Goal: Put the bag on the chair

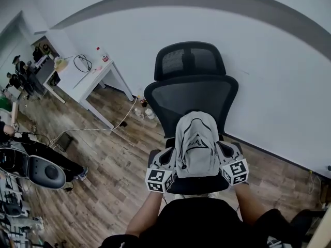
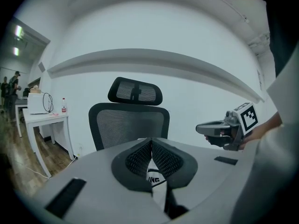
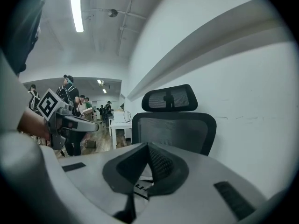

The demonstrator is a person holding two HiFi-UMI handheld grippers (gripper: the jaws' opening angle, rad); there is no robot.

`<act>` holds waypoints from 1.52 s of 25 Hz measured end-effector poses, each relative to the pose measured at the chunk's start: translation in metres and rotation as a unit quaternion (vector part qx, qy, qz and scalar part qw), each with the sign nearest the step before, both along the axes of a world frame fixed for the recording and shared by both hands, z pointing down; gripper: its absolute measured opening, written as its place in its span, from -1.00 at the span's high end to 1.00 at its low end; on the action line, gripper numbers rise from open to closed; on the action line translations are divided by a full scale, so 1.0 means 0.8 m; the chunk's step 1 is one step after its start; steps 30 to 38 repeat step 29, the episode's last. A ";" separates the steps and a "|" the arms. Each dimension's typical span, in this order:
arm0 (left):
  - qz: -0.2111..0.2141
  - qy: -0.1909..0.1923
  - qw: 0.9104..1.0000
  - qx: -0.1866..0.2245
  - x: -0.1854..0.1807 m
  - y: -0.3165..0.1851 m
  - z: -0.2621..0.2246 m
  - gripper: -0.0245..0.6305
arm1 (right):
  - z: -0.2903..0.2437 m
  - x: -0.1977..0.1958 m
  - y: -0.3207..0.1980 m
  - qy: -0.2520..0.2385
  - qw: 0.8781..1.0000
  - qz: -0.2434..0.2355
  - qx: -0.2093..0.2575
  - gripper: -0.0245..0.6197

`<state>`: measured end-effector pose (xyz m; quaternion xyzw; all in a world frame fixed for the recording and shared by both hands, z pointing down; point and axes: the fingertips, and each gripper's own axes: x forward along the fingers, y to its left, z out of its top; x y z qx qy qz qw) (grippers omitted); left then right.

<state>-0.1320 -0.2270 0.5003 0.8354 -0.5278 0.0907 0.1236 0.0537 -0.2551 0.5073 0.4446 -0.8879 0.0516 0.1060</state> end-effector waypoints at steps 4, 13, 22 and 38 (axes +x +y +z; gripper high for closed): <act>0.006 -0.020 1.000 0.004 0.009 0.006 0.007 0.85 | 0.004 -0.006 0.005 0.016 1.000 -0.013 -0.004 0.86; 0.021 -0.007 1.000 0.001 0.021 0.005 0.012 0.85 | 0.011 0.004 0.005 0.022 1.000 -0.011 -0.009 0.86; 0.039 -0.002 0.999 -0.002 0.036 0.007 0.015 0.85 | 0.012 0.010 0.000 0.023 1.000 -0.006 -0.009 0.86; 0.036 -0.007 0.999 0.001 0.035 -0.001 0.013 0.85 | -0.013 0.007 -0.002 0.003 1.000 -0.010 0.029 0.86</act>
